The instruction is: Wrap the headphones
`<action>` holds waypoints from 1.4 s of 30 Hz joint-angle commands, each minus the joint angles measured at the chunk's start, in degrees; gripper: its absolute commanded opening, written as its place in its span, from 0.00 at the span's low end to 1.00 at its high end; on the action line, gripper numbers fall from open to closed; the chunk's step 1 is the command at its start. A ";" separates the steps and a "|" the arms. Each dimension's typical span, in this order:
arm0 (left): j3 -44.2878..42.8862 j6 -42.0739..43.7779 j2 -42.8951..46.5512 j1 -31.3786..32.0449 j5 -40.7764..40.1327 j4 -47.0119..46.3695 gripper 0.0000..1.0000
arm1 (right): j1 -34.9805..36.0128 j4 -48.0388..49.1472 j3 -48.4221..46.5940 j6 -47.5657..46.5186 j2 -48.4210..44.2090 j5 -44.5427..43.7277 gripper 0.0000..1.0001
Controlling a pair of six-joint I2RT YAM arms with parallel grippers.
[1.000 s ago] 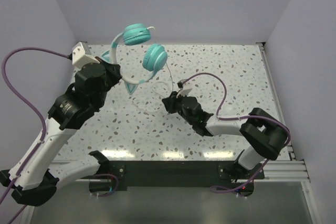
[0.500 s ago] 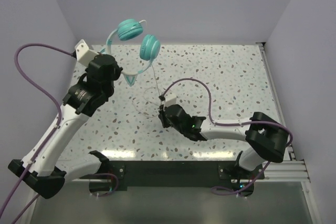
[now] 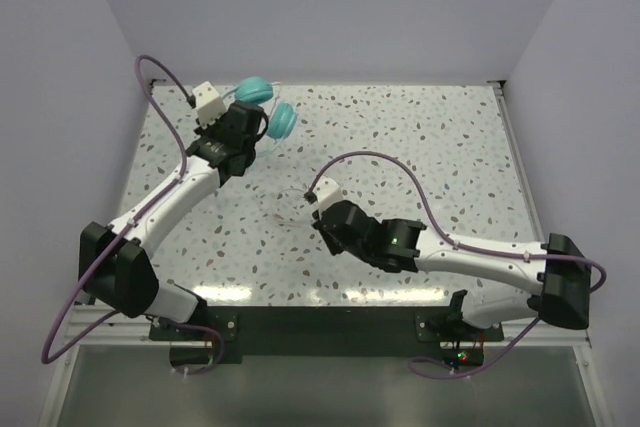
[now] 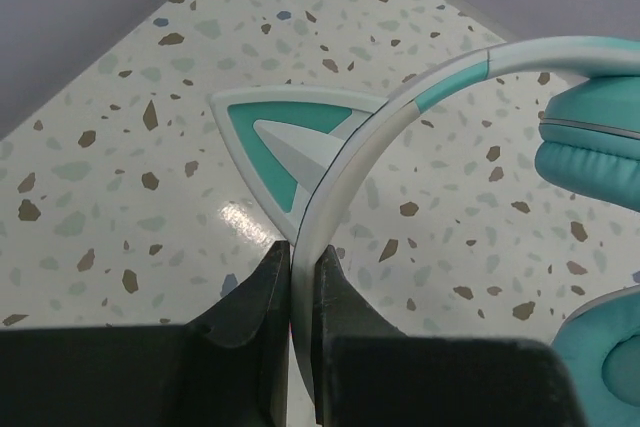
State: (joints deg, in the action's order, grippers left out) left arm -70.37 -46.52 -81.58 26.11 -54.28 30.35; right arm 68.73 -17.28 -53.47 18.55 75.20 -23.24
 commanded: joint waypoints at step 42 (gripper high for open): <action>1.99 28.68 -6.13 11.77 25.02 -19.89 0.00 | -13.27 -15.24 -23.60 -18.19 -5.50 1.09 0.00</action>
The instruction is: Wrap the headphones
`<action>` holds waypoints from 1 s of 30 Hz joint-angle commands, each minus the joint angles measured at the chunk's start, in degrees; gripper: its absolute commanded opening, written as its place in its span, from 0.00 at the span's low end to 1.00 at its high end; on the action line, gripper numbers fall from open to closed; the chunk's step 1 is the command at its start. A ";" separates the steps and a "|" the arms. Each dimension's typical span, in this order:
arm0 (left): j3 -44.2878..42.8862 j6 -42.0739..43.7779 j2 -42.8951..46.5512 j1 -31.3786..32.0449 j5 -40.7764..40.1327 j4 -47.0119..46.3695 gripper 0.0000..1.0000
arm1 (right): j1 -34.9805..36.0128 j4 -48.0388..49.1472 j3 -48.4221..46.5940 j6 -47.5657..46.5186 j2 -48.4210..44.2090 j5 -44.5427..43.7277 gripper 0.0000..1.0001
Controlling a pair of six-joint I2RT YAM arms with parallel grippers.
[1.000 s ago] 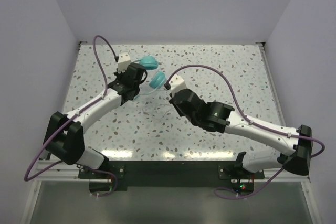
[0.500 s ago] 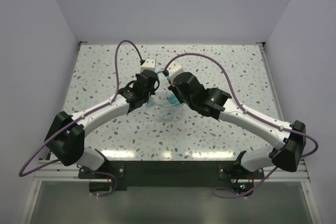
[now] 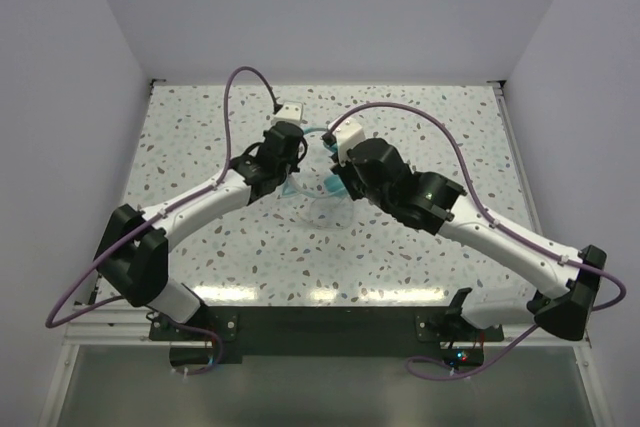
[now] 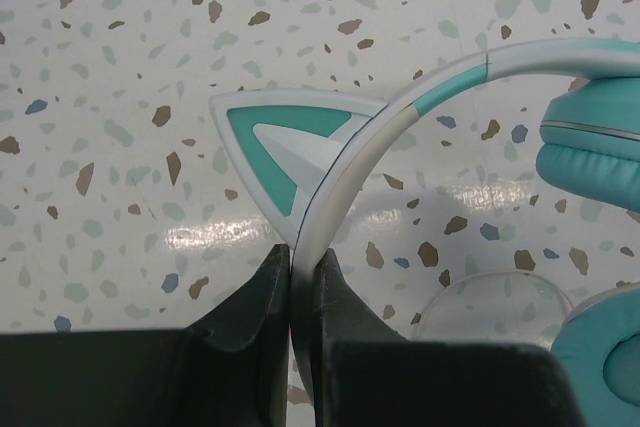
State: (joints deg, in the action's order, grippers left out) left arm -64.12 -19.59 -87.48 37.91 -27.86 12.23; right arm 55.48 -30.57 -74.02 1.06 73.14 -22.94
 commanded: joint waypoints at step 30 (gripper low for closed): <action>-7.25 16.87 5.30 3.83 14.58 10.71 0.00 | -7.32 -3.80 -15.63 -12.84 7.54 -7.13 0.00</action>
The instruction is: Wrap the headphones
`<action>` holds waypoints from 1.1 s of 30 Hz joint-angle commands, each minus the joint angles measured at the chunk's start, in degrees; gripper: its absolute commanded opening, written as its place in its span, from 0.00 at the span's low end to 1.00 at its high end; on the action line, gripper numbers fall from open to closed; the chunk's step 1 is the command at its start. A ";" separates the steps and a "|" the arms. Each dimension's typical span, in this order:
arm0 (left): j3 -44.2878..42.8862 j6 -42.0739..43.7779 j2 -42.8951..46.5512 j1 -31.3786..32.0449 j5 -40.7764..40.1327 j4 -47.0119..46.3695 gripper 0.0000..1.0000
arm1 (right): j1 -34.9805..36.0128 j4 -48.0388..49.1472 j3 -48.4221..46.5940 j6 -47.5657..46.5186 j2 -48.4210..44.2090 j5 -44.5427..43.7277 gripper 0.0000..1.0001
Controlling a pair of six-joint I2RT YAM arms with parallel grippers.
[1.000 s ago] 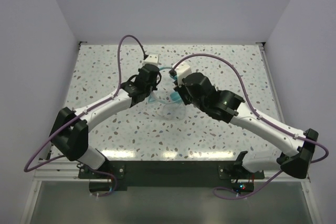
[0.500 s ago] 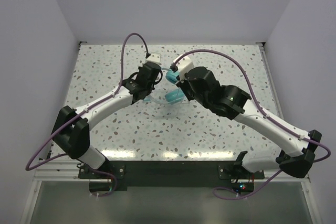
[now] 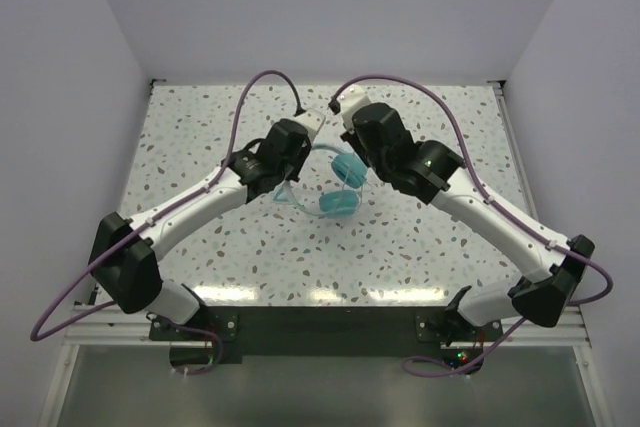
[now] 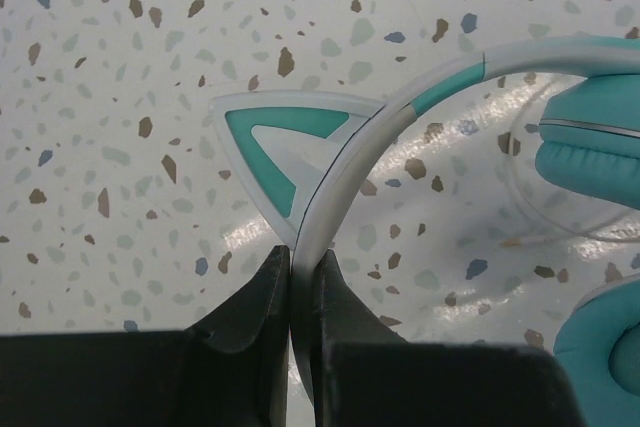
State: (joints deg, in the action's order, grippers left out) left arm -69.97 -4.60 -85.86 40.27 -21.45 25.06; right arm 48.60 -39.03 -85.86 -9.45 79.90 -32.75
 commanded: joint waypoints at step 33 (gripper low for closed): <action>6.33 -13.77 7.64 7.45 16.62 -10.56 0.00 | -9.66 10.11 2.02 9.01 2.45 10.42 0.00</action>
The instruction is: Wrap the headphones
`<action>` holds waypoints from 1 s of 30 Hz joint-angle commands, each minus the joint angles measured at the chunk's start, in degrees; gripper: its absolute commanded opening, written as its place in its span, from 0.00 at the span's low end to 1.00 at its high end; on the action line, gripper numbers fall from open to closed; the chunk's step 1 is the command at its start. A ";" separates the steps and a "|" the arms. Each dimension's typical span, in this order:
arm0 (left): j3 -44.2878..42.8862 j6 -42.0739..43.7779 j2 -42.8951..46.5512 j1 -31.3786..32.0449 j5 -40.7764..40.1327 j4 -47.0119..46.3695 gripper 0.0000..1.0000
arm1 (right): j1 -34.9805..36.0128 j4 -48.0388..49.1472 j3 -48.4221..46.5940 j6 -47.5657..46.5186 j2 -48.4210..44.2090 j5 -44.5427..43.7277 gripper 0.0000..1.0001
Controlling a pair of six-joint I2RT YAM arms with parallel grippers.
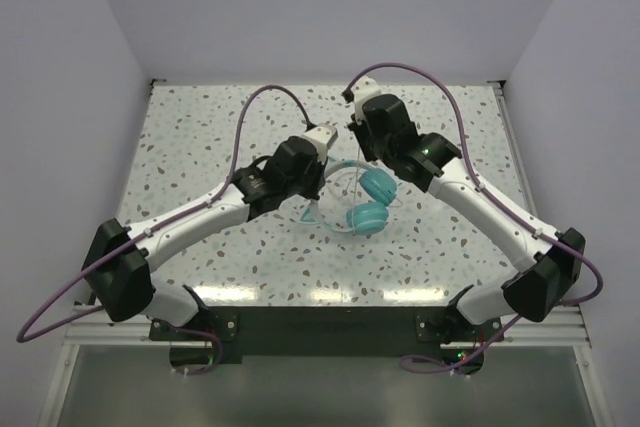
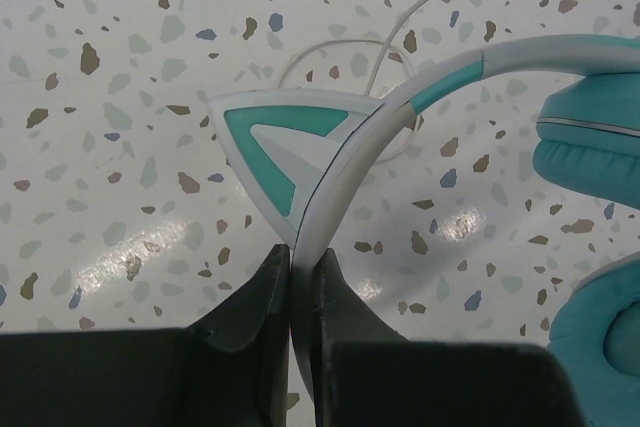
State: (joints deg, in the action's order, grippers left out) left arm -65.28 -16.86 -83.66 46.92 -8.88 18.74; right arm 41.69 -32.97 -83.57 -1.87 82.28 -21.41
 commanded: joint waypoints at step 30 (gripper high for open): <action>-3.36 -7.40 20.03 1.34 -7.46 6.30 0.00 | -8.64 27.34 20.46 6.17 -11.53 24.13 0.32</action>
State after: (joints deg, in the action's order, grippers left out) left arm -61.30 -21.98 -64.40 48.05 -13.91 25.56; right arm 33.67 -13.91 -64.84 1.78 73.30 -0.45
